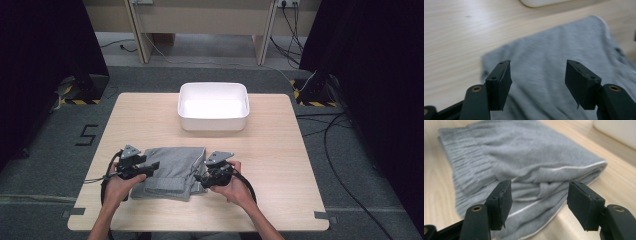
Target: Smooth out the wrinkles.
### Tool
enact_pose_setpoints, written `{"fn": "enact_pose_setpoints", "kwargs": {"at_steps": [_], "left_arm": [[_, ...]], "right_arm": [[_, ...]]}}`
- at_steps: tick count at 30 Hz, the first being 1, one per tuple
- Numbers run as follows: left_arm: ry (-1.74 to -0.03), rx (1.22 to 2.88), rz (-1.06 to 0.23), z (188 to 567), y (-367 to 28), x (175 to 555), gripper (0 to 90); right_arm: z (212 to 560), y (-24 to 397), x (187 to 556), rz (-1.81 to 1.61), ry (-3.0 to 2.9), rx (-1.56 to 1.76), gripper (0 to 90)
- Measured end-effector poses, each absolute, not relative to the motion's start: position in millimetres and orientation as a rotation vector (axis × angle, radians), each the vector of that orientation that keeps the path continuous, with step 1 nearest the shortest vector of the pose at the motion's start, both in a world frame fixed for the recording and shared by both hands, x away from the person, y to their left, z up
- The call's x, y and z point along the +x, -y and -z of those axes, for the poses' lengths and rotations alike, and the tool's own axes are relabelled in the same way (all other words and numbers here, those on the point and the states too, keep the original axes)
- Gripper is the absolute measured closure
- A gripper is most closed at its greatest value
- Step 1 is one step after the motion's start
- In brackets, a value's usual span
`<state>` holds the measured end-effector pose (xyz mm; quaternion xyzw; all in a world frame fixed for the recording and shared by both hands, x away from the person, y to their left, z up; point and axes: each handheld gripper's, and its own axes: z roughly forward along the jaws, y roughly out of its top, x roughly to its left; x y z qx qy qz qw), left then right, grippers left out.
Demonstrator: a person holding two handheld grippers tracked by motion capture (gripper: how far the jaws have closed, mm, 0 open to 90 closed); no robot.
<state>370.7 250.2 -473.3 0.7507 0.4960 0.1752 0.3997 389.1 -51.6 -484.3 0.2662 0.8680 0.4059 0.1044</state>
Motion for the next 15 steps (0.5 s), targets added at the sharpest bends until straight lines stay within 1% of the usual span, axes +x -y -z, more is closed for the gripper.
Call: {"fn": "enact_pose_setpoints", "kwargs": {"at_steps": [4, 8, 12, 15], "left_arm": [[-1.215, 1.950, -0.429, 473, -232, 358, 35.9], [-1.200, 2.000, -0.392, 486, -219, 352, 35.9], [-1.216, 1.993, -0.375, 493, -220, 354, 37.1], [-1.223, 2.002, -0.408, 495, -222, 355, 38.6]], "right_arm": [[489, 51, 384, -1.173, -2.584, 0.773, 37.1], [497, 46, 382, -1.151, -2.614, 0.764, 37.3], [508, 38, 385, -1.123, -2.639, 0.753, 37.8], [512, 33, 390, -1.143, -2.637, 0.779, 37.7]]}}
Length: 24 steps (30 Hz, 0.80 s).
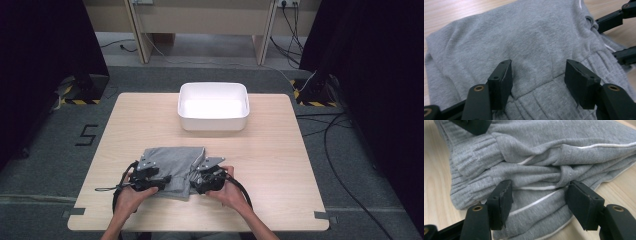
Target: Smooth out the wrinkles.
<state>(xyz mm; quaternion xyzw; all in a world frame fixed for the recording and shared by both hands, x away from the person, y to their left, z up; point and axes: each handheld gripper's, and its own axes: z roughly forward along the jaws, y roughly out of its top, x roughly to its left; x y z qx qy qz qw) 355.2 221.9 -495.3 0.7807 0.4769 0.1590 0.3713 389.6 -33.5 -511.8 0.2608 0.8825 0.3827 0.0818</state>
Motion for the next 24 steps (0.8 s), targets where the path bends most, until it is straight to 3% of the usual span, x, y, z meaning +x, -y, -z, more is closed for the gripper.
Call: {"fn": "enact_pose_setpoints", "kwargs": {"at_steps": [24], "left_arm": [[-1.343, 1.971, -0.448, 496, -285, 382, 42.5]], "right_arm": [[511, -36, 423, -1.133, -2.668, 0.765, 38.0]]}}
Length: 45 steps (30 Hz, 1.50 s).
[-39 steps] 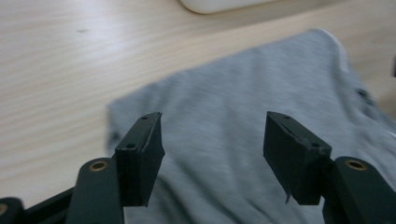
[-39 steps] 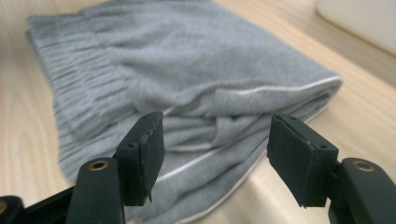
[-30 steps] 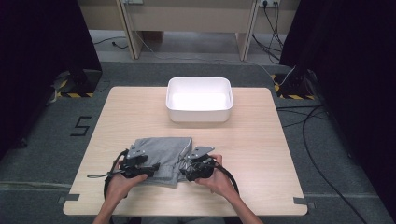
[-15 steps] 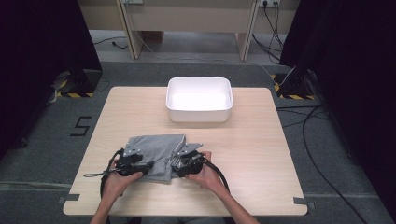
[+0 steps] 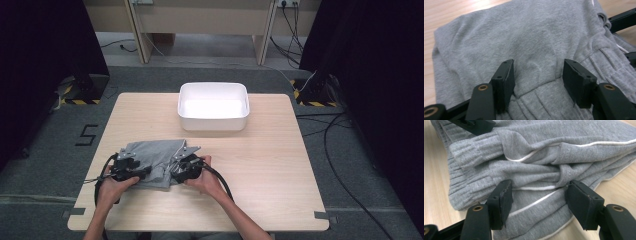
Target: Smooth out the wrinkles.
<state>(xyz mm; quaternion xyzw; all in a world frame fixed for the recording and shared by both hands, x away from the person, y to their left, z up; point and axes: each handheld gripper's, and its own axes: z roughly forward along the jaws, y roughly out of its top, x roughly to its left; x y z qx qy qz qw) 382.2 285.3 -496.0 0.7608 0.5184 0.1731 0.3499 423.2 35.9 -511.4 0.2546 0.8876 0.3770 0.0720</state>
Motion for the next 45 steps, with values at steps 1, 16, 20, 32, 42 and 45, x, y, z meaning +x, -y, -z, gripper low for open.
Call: {"fn": "enact_pose_setpoints", "kwargs": {"at_steps": [1, 16, 20, 32, 42, 45], "left_arm": [[-1.347, 1.966, -0.449, 496, -286, 383, 42.6], [-1.360, 1.961, -0.455, 496, -287, 381, 43.5], [-1.355, 1.954, -0.468, 494, -285, 379, 43.0], [-1.292, 1.837, -0.446, 474, -261, 366, 35.8], [-1.226, 1.864, -0.414, 473, -236, 357, 35.6], [-1.205, 1.867, -0.404, 473, -228, 353, 35.5]], "right_arm": [[511, -38, 424, -1.131, -2.669, 0.769, 37.9], [511, -36, 430, -1.175, -2.686, 0.785, 37.1], [501, -25, 433, -1.215, -2.650, 0.823, 36.7], [464, 28, 454, -1.213, -2.484, 0.909, 36.8], [451, 58, 468, -1.191, -2.421, 0.972, 36.9], [448, 64, 471, -1.184, -2.410, 0.970, 36.9]]}}
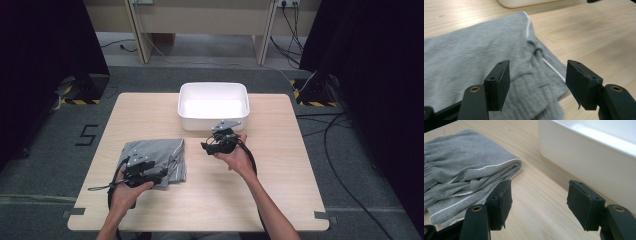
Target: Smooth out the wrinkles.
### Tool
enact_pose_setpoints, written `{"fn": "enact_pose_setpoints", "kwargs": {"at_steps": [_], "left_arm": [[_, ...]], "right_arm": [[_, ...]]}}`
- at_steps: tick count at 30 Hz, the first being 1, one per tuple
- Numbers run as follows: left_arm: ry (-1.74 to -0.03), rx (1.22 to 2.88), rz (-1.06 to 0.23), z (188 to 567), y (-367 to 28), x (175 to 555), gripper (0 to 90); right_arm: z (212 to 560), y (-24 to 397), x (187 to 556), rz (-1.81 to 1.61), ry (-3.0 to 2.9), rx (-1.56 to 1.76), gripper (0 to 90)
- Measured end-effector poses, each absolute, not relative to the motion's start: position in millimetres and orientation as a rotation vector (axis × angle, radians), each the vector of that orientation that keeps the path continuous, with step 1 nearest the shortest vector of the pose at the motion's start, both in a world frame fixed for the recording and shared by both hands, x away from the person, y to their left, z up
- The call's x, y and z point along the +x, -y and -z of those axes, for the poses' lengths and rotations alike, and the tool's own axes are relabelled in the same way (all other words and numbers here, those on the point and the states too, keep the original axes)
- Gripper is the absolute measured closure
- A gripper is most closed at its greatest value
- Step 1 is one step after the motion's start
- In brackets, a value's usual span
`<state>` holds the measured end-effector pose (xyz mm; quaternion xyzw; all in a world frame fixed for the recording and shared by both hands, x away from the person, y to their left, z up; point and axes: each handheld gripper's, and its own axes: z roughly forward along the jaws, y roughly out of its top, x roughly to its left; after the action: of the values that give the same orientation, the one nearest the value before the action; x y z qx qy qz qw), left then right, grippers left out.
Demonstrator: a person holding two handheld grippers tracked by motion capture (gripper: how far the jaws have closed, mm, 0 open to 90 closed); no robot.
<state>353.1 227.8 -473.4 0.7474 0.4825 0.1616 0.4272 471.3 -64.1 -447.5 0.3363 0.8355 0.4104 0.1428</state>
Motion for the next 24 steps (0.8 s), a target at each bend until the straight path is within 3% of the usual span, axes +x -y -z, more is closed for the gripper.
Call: {"fn": "enact_pose_setpoints", "kwargs": {"at_steps": [24], "left_arm": [[-1.096, 1.942, -0.395, 508, -187, 307, 34.2]], "right_arm": [[426, 103, 494, -1.146, -2.324, 1.054, 35.7]]}}
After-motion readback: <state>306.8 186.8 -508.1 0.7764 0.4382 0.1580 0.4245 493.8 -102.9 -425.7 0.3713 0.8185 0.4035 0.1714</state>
